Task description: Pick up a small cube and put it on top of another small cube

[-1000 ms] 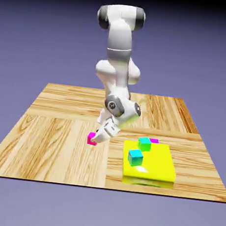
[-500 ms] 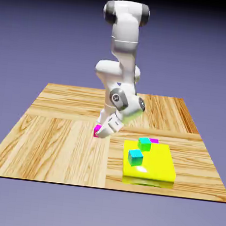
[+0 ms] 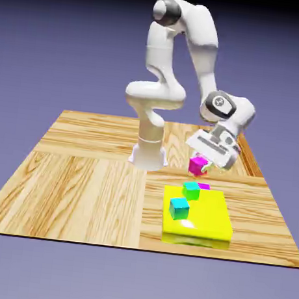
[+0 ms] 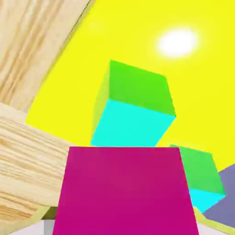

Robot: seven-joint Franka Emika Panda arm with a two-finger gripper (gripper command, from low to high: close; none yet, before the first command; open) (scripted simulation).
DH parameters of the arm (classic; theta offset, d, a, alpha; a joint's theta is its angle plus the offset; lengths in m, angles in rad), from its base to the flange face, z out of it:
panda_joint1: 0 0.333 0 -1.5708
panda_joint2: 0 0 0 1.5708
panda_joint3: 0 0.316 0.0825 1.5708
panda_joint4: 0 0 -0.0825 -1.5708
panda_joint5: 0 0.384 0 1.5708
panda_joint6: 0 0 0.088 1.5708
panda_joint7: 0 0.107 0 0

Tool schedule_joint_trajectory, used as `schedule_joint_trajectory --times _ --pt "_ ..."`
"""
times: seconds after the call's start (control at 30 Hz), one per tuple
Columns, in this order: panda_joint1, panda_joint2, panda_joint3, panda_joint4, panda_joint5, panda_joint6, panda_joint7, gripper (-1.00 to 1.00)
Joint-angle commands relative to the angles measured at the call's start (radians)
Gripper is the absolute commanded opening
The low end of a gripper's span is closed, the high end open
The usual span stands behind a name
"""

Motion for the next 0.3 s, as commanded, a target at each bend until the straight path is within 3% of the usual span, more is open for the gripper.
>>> schedule_joint_trajectory --times 0.0,0.17,0.2,0.27 --pt "-0.011 0.03 -0.008 0.001 -0.046 0.009 0.032 -1.0" --pt "-0.063 0.177 -0.045 0.007 -0.256 0.046 0.181 -1.0" --pt "-0.063 0.177 -0.045 0.007 -0.256 0.046 0.181 1.0" --pt "-0.052 0.147 -0.037 0.006 -0.212 0.038 0.15 1.0"
